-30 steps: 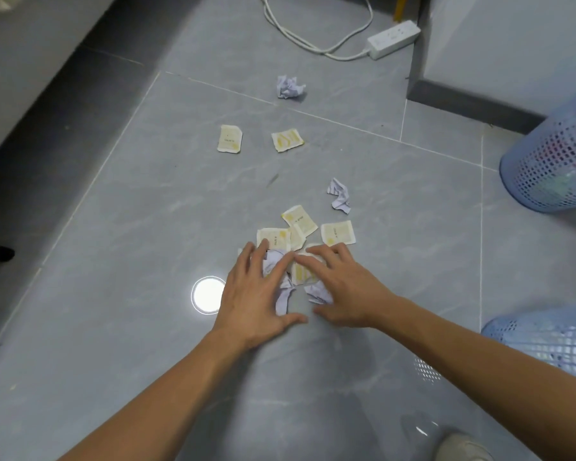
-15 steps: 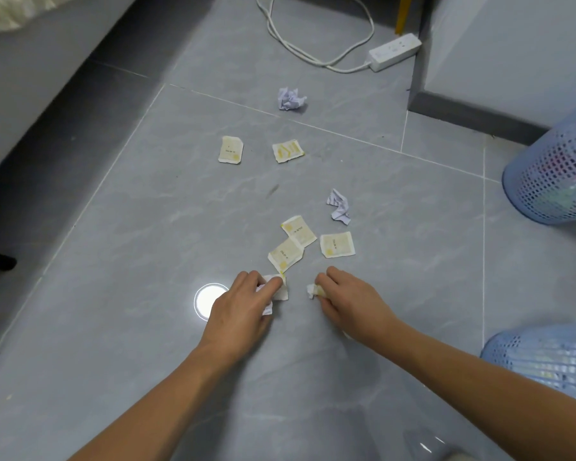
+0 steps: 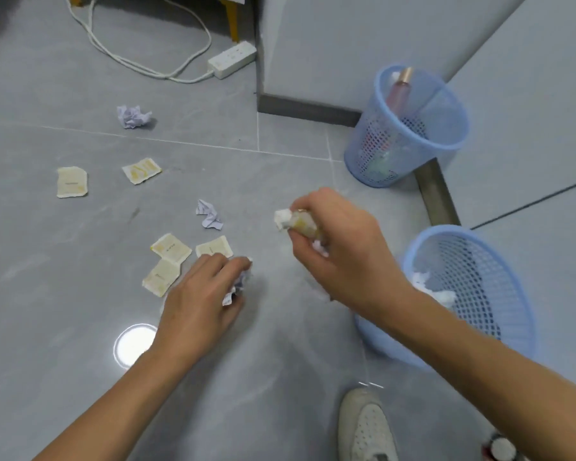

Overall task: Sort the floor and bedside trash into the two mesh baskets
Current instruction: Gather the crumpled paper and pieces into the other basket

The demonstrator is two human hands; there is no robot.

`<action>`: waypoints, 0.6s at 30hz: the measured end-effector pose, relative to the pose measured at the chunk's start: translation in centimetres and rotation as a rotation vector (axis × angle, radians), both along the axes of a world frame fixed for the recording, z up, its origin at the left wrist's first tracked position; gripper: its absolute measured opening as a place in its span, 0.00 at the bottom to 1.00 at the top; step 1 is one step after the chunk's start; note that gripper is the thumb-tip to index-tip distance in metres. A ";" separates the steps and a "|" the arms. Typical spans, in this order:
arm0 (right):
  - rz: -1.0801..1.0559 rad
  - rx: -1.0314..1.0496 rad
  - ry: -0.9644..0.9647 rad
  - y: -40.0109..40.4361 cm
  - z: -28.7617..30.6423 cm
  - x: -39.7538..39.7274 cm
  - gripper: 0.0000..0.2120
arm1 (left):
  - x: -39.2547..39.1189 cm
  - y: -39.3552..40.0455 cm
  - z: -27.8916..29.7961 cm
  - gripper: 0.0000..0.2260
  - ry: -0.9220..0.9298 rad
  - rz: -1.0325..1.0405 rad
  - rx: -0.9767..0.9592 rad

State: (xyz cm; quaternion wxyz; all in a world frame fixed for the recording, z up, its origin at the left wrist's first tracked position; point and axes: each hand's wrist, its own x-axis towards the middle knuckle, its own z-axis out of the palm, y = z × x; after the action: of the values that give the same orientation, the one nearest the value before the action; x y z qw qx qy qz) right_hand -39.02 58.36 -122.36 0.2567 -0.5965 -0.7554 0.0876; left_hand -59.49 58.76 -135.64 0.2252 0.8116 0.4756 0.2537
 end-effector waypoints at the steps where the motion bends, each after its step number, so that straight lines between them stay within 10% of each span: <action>1: -0.067 0.041 -0.027 -0.6 1.7 2.2 0.05 | 2.3 0.3 1.7 0.21 -0.047 -0.052 0.023; 7: -0.544 -0.026 -0.190 -9.0 5.0 16.5 0.05 | 16.8 -1.1 10.9 0.19 -0.247 -0.402 0.147; 18: -0.649 -0.390 -0.224 -14.1 2.1 21.0 0.10 | 25.5 -3.9 10.7 0.43 0.187 -0.655 0.034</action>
State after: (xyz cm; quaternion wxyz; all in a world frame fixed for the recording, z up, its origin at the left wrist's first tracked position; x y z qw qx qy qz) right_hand -18.02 44.30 -120.29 0.0686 -0.8477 -0.5201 0.0781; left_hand -34.01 54.83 -124.96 0.2365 0.9446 0.2042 0.1002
